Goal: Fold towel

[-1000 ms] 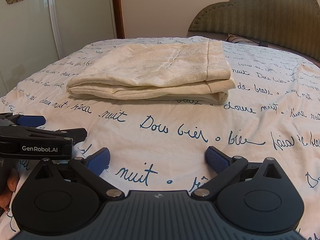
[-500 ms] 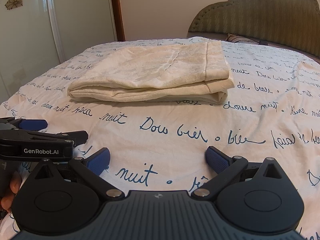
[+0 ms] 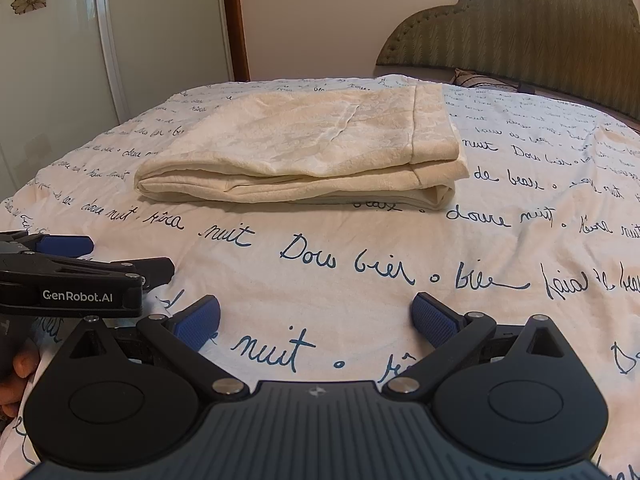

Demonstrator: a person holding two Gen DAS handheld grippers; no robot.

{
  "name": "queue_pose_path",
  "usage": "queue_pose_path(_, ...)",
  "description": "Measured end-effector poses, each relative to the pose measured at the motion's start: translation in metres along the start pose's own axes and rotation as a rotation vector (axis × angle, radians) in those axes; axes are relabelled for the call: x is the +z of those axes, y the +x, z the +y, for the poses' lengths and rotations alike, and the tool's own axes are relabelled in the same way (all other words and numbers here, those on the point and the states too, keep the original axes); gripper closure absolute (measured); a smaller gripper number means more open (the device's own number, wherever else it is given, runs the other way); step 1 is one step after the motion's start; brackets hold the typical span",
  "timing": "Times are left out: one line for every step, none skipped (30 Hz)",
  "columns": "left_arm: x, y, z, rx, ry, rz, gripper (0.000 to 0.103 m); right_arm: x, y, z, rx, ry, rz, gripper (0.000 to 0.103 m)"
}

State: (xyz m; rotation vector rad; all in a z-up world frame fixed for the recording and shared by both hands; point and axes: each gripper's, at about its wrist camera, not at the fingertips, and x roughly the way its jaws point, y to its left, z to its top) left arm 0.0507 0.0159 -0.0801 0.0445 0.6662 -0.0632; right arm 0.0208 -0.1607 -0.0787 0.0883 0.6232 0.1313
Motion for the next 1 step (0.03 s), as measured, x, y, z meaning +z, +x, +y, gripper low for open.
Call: queue_pose_path(0.0,-0.0001,-0.0002,0.0,0.001,0.0,0.0,-0.0001,-0.0002,0.0,-0.001,-0.002,0.0,0.0)
